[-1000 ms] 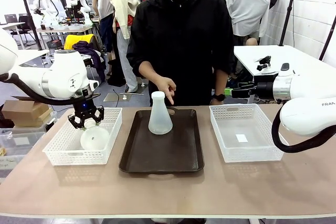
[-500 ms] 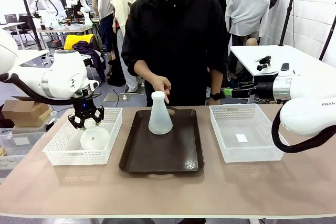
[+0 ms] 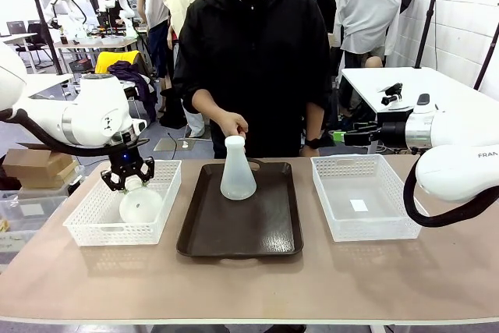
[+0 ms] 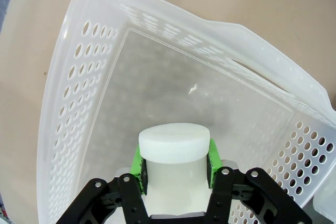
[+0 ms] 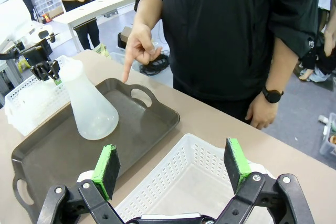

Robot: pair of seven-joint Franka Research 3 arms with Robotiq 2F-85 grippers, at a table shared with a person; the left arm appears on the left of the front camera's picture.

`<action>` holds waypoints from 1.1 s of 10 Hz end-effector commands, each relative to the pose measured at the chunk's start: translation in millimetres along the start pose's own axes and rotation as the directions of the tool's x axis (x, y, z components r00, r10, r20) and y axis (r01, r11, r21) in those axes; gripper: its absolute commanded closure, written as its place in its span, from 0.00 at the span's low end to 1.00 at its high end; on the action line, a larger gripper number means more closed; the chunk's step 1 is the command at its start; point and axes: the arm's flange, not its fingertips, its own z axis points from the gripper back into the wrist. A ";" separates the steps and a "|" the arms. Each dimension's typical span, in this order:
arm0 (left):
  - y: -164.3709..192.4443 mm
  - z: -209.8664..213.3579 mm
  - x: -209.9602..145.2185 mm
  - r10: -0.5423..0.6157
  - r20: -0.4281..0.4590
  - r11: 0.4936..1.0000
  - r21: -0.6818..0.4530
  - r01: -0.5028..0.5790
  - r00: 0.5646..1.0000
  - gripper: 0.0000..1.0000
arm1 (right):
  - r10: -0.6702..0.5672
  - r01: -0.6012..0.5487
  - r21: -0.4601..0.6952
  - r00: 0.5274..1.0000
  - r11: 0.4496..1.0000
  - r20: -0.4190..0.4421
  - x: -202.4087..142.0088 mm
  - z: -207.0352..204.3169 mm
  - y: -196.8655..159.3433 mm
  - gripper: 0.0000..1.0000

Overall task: Prepare the laboratory tools.
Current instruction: Place the picked Big flask upright in the Handle tray as directed by the person.

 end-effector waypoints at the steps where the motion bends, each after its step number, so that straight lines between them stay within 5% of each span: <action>1: 9.1 20.0 -4.6 -0.044 0.037 0.999 -0.001 0.044 0.998 1.00 | -0.002 0.002 0.003 1.000 1.000 -0.009 3.7 0.7 0.5 0.00; 6: 17.3 102.2 -30.8 -0.244 0.174 0.939 -0.205 0.277 0.954 1.00 | -0.002 0.002 0.003 1.000 1.000 -0.009 3.7 0.7 0.5 0.00; 8: 21.6 142.6 -41.7 -0.335 0.290 0.825 -0.369 0.428 0.896 1.00 | -0.002 0.002 0.003 1.000 1.000 -0.009 3.7 0.7 0.5 0.00; 11: 24.4 173.3 -39.3 -0.431 0.428 0.554 -0.570 0.607 0.795 1.00 | -0.002 0.002 0.003 1.000 1.000 -0.009 3.7 0.7 0.5 0.00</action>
